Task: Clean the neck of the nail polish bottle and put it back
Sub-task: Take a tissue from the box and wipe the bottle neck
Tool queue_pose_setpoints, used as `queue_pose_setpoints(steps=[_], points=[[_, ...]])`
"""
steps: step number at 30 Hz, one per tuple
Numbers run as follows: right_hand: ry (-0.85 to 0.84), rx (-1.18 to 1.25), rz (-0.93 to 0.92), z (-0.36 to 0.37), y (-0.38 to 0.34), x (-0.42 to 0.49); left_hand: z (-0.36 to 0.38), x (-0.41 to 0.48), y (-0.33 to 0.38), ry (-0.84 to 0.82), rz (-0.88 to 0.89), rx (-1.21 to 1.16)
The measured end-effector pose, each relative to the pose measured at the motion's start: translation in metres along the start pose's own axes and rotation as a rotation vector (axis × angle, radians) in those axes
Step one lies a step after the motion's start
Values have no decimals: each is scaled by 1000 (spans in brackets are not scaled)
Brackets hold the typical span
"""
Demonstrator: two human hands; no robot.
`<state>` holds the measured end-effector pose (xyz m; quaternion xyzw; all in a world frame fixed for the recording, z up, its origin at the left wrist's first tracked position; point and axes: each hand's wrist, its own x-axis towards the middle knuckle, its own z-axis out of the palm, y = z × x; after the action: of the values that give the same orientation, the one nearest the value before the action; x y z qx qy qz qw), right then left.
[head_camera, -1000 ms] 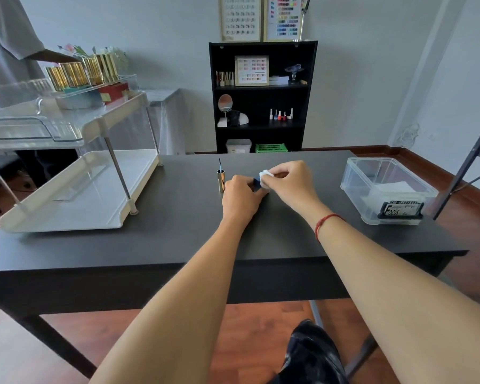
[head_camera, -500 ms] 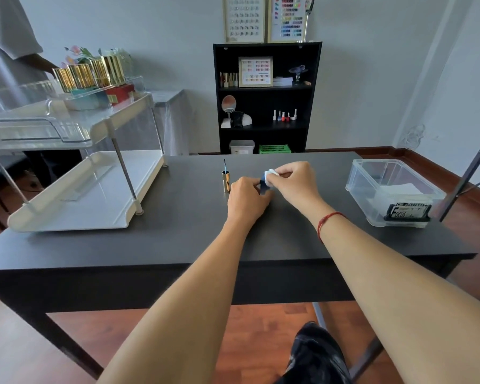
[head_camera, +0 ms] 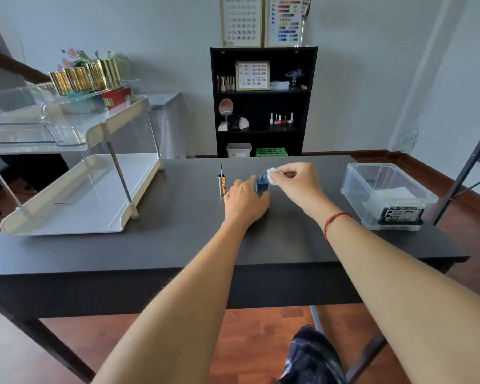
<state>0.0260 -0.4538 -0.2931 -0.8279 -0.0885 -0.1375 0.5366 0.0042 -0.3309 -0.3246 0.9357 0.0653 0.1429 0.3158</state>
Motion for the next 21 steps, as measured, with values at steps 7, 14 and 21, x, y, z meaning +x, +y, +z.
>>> queue_pose_setpoints(steps=[7,14,21], points=[[-35,-52,14,7,-1,-1,0,0,-4,59,26,-106],[-39,-4,-16,4,-8,-3,3,1,-4,118,6,-193],[-30,-15,2,5,-4,0,2,2,-5,147,-26,-251]])
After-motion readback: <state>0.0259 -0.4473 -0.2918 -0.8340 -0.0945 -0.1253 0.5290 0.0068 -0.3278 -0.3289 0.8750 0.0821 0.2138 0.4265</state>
